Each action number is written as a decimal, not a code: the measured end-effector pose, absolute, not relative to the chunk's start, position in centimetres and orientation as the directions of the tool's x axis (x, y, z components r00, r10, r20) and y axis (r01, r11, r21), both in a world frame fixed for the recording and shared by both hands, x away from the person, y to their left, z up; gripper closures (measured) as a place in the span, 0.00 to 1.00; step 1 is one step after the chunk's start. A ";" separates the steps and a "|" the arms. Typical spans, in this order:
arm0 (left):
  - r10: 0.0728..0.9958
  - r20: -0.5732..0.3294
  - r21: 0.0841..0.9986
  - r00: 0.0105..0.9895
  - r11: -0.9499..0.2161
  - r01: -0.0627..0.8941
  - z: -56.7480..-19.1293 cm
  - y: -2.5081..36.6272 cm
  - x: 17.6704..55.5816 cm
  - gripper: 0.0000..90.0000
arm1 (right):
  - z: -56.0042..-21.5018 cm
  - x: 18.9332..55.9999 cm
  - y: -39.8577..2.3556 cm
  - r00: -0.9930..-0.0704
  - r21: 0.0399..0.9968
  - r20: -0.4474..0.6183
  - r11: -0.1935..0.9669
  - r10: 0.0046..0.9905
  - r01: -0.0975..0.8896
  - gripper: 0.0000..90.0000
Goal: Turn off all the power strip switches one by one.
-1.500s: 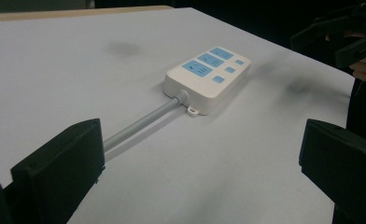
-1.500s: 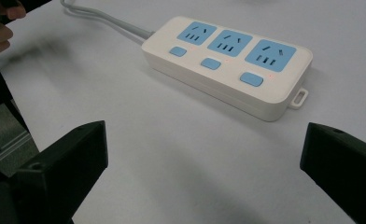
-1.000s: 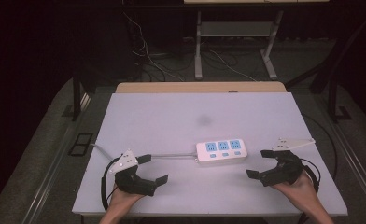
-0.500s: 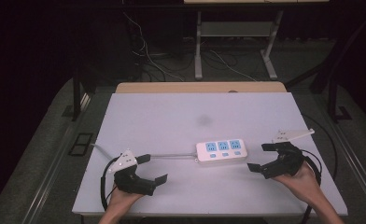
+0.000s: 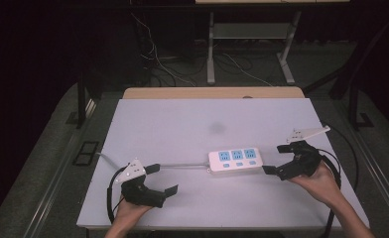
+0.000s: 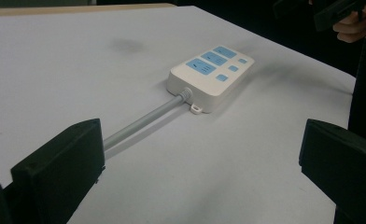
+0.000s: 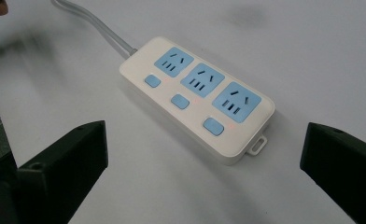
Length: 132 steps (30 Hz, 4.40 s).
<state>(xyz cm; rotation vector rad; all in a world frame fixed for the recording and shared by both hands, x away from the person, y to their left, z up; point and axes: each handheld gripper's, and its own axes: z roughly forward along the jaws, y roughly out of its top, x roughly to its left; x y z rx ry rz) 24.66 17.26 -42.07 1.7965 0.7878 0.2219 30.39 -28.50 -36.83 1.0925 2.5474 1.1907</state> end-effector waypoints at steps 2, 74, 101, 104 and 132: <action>0.610 -0.225 0.899 0.760 -0.170 0.403 -42.1 17.3 24.7 0.00 | -36.6 30.8 -28.3 -0.738 0.702 0.173 0.444 0.653 0.557 0.01; 0.619 -0.227 0.900 0.752 -0.161 0.404 -42.1 17.6 24.8 0.00 | -40.8 36.9 -24.4 -0.820 0.518 0.202 0.652 0.535 0.553 1.00; 0.616 -0.225 0.898 0.755 -0.170 0.406 -42.1 17.4 24.7 0.00 | -41.2 36.6 -24.4 -0.830 0.532 0.215 0.650 0.515 0.542 1.00; 0.615 -0.224 0.897 0.756 -0.173 0.406 -42.1 17.4 24.7 0.00 | -41.1 36.5 -24.3 -0.834 0.532 0.204 0.657 0.513 0.534 1.00; 0.616 -0.228 0.894 0.754 -0.174 0.412 -42.2 17.5 24.9 0.00 | -40.7 36.3 -24.7 -0.845 0.555 0.182 0.657 0.503 0.510 1.00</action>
